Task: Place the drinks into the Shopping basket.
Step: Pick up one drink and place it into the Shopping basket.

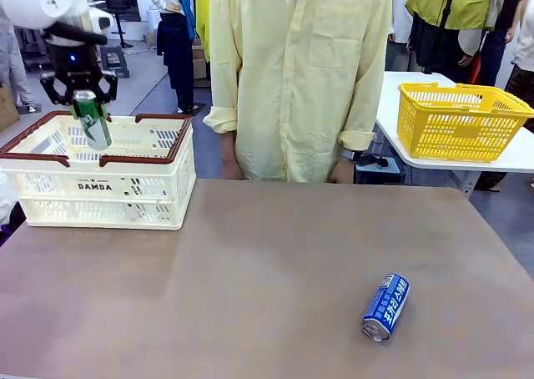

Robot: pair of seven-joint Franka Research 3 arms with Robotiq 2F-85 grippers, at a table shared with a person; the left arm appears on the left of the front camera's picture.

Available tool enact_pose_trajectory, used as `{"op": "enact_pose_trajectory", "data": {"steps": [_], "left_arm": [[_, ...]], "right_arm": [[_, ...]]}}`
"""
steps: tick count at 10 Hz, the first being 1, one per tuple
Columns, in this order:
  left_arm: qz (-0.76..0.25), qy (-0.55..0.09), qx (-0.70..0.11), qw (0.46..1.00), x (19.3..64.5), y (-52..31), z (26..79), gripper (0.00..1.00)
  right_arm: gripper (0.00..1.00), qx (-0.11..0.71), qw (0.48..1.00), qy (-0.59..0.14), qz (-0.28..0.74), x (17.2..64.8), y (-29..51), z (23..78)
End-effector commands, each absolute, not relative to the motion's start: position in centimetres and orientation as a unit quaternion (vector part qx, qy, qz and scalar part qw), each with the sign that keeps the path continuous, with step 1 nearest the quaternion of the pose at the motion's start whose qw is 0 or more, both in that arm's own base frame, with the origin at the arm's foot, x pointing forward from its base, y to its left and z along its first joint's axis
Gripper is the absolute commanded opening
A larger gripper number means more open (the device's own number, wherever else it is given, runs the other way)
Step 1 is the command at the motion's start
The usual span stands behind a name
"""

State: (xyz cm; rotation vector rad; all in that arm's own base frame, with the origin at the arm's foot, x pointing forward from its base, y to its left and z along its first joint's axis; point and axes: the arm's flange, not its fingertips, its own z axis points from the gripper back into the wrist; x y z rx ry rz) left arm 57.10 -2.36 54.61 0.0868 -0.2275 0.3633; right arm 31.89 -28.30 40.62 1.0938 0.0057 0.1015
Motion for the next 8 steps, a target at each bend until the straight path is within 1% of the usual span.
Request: {"op": "enact_pose_trajectory", "data": {"steps": [1, 3, 7, 8], "left_arm": [[0.191, -0.084, 0.021, 0.978, 59.9, -1.0, 53.2, 0.0], [0.186, -0.04, 0.007, 0.982, 61.4, -1.0, 49.0, 0.0], [0.19, -0.005, 0.009, 0.982, 61.5, -1.1, 43.7, 0.0], [0.192, -0.013, 0.001, 0.981, 61.4, -0.9, 43.4, 0.2]], "right_arm": [[1.0, 0.513, 0.857, 0.001, 0.054, 31.8, -28.3, 40.7], [1.0, 0.513, 0.857, 0.001, 0.054, 31.8, -28.3, 40.7], [1.0, 0.513, 0.857, 0.001, 0.054, 31.8, -28.3, 40.7], [1.0, 0.513, 0.857, 0.001, 0.054, 31.8, -28.3, 40.7]]}}
